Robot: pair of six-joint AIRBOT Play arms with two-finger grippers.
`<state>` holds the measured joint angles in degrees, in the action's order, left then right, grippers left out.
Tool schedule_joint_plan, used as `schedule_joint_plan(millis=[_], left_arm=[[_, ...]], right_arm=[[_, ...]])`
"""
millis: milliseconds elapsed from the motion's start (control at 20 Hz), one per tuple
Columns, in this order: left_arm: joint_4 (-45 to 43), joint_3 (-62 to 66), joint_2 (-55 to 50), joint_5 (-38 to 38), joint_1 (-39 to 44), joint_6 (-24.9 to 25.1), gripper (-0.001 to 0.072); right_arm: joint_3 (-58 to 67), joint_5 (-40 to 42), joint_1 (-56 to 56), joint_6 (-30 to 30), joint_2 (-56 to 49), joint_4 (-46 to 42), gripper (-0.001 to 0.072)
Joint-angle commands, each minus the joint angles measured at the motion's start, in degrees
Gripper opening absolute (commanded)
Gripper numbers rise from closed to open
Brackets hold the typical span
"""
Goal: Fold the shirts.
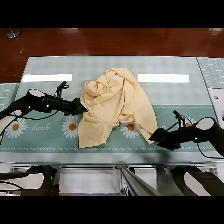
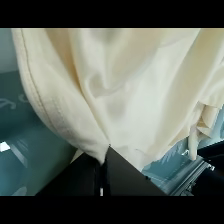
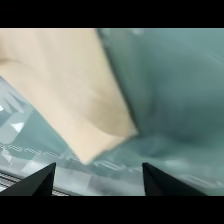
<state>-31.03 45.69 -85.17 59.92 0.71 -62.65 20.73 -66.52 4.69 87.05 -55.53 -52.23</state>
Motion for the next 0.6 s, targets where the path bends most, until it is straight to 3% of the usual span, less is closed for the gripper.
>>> schedule_joint_plan(millis=[0,100,150,200,250,400,550], left_arm=[[0.04,0.04,-0.02,0.07,0.02,0.09,0.0018],[0.02,0.04,-0.02,0.07,0.02,0.09,0.0018],[0.04,0.04,-0.02,0.04,0.0,0.09,0.0018],[0.02,0.04,-0.02,0.07,0.0,0.09,0.0019],[0.02,0.04,-0.02,0.09,0.02,0.07,0.0019],[0.13,0.28,0.24,0.59,-0.02,0.09,0.0018],[1.73,6.6,1.6,4.61,-0.46,0.02,0.0018]], right_arm=[[3.04,8.09,-4.83,0.35,-4.22,3.78,0.0616],[4.63,8.57,-6.93,0.83,-6.45,3.78,0.058],[4.83,8.9,-8.13,0.94,-7.65,3.87,0.0494],[4.87,9.42,-9.07,0.96,-8.5,3.87,0.0326],[4.87,10.4,-10.1,0.31,-8.7,3.85,0.0034],[8.46,9.01,-10.45,-1.14,-7.89,3.48,0.0031],[22.08,5.53,-10.45,-0.09,-6.75,-1.09,0.0031]])
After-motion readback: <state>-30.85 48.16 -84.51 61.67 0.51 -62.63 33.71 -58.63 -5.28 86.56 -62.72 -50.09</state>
